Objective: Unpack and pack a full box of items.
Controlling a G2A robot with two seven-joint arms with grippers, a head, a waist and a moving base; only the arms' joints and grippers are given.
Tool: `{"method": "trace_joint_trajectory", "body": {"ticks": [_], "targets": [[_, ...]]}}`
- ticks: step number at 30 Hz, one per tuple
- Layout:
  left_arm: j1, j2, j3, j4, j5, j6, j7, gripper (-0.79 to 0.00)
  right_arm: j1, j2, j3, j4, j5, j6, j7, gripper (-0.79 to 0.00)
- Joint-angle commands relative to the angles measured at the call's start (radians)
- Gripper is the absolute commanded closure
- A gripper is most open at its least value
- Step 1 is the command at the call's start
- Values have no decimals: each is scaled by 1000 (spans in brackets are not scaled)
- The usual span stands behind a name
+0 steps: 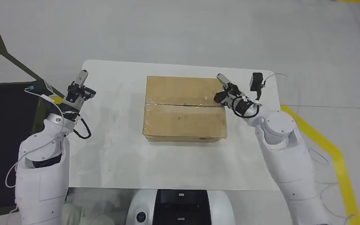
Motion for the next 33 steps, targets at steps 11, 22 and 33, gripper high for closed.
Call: {"method": "trace_joint_trajectory", "body": {"ticks": [11,22,33], "targets": [[0,0,0,0,0,0,0,-785,-97,17,117,-60,13,-45,-53,-785],[0,0,0,0,0,0,0,-785,-120,27,152,-24,14,-120,1,-785],[0,0,0,0,0,0,0,-785,-118,37,156,6,-4,-133,78,-785]]}}
